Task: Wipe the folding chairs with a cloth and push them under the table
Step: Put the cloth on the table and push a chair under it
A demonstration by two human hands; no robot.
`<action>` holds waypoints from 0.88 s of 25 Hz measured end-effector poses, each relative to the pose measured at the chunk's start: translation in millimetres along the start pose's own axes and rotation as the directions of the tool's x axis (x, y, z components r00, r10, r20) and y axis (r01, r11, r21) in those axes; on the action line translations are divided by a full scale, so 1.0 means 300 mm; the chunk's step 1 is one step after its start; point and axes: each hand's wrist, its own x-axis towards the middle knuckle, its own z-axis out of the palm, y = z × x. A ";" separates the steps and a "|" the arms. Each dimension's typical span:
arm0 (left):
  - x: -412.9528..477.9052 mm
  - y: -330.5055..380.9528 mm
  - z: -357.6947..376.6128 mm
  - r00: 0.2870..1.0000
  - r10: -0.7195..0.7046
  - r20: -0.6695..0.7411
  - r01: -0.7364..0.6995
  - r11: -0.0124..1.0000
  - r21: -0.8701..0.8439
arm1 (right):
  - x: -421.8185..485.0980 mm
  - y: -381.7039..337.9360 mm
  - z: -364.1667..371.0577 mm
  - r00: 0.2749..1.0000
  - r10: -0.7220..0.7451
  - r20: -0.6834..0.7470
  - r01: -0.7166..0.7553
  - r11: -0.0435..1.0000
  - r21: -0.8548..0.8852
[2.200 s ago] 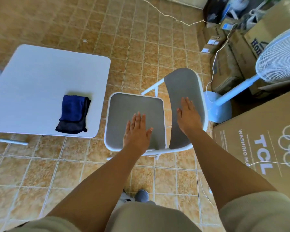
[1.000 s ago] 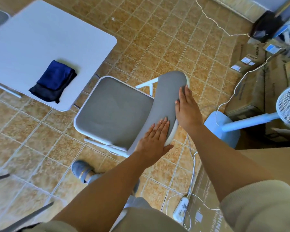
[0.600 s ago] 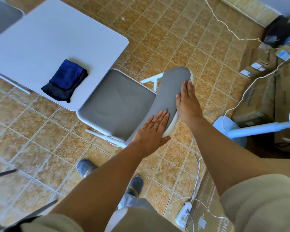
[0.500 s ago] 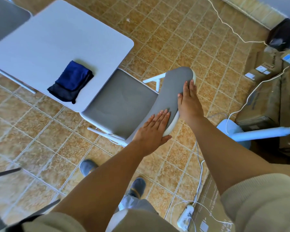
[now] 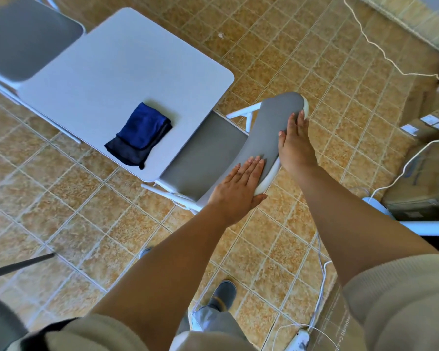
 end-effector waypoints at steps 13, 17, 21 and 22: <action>-0.089 -0.309 -0.157 0.989 -0.143 0.047 0.146 0.986 -0.076 | -0.053 -0.249 0.049 0.990 -0.123 -0.067 0.101 0.960 -0.262; -0.221 -0.520 -0.264 0.942 -0.334 -0.035 0.331 0.941 -0.071 | -0.101 -0.513 0.136 0.977 -0.215 0.007 0.212 0.956 -0.202; -0.387 -0.754 -0.378 0.844 -0.531 -0.069 0.521 0.844 -0.126 | -0.123 -0.782 0.217 0.944 -0.320 0.083 0.329 0.932 -0.149; -0.432 -0.814 -0.410 0.816 -0.572 -0.076 0.560 0.817 -0.138 | -0.119 -0.855 0.233 0.932 -0.347 0.107 0.359 0.924 -0.130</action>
